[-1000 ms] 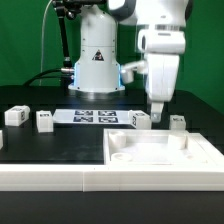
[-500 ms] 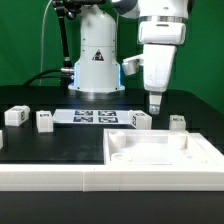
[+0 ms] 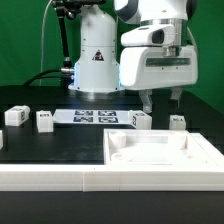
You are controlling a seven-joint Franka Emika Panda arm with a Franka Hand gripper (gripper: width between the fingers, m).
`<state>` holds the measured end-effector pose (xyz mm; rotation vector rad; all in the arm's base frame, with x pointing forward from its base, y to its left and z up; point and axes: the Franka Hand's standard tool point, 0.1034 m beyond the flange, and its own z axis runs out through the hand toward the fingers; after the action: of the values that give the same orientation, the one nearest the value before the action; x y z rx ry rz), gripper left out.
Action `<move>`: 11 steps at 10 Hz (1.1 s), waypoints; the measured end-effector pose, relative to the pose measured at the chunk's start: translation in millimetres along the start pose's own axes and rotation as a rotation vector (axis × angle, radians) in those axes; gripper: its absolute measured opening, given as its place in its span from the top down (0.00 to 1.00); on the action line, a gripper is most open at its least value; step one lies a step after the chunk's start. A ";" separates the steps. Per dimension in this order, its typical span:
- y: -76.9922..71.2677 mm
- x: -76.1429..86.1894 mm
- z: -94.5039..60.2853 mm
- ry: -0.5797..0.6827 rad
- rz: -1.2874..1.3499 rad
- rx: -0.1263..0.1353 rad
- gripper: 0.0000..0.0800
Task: Assemble one leg
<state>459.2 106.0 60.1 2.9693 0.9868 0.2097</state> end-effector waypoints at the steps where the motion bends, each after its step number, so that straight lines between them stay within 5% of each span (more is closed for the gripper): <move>1: -7.9 3.7 1.1 0.005 0.075 0.005 0.19; 11: -35.5 10.9 11.3 0.044 0.874 0.054 0.19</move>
Offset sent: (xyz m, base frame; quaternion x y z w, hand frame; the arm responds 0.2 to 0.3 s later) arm 0.0000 0.0000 0.0000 0.0000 0.0000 0.1938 0.9810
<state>448.1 141.4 48.5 3.2258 -0.3715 0.2399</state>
